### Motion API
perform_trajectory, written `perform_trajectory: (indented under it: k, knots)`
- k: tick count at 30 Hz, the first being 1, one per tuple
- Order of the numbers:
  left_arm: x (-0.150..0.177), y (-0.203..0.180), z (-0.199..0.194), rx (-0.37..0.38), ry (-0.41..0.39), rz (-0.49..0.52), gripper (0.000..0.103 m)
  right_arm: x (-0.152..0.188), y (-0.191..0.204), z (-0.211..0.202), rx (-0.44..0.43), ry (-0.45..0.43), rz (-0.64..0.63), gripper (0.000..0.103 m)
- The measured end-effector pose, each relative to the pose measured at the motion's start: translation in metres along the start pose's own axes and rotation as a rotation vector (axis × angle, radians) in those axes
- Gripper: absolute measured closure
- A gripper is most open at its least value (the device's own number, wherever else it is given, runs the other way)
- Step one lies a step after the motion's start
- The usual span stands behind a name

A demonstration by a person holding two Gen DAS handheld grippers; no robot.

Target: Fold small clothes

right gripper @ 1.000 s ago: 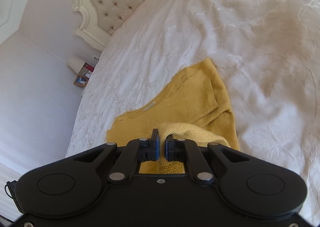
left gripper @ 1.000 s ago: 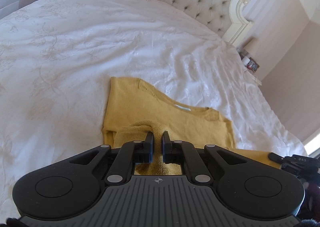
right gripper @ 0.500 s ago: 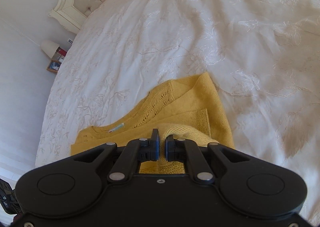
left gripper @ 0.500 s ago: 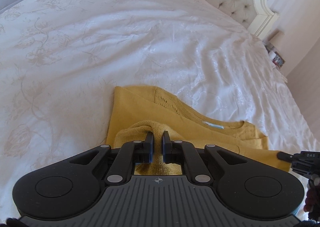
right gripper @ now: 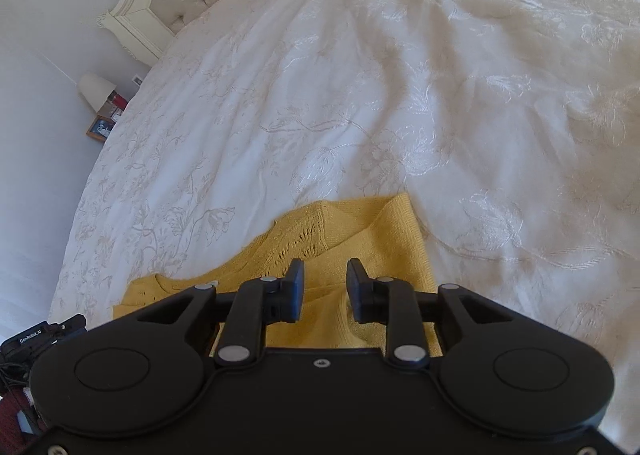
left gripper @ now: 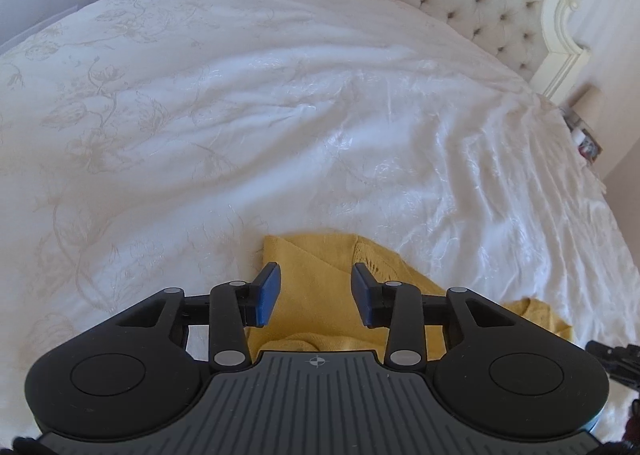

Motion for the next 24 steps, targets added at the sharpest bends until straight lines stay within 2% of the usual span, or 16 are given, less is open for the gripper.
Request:
perform_trajectory:
  k: [5,8,12,15,19,24]
  knots:
    - [0.038,-0.007,-0.020,-0.022,0.023,0.120,0.063,0.020,0.011,-0.021,0.017,-0.011,-0.103,0.067]
    - [0.069,-0.010,-0.029,-0.024,0.053,0.152,0.063,0.040,0.028,-0.028,0.015,0.017,-0.184,0.067]
    - [0.112,-0.015,-0.028,-0.016,0.136,0.192,0.063,0.067,0.050,-0.026,0.005,0.076,-0.269,0.067]
    - [0.128,-0.017,-0.019,-0.022,0.176,0.231,0.063,0.083,0.060,-0.016,0.025,0.116,-0.351,0.067]
    - [0.125,-0.024,0.001,-0.031,0.178,0.281,0.063,0.087,0.065,0.004,0.067,0.144,-0.436,0.067]
    - [0.085,-0.036,0.032,-0.033,0.134,0.316,0.063,0.061,0.062,0.034,0.102,0.133,-0.493,0.065]
Point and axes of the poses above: each gripper's, at about its wrist camera, not at the fingertips, and z roughly the way its jaws point, y to its left, x to its underside, the point moved 5 cm from there along z, roughly the way its jaws point, and after that the axes turned 11 degrees about -z, right-handed, at the moved point
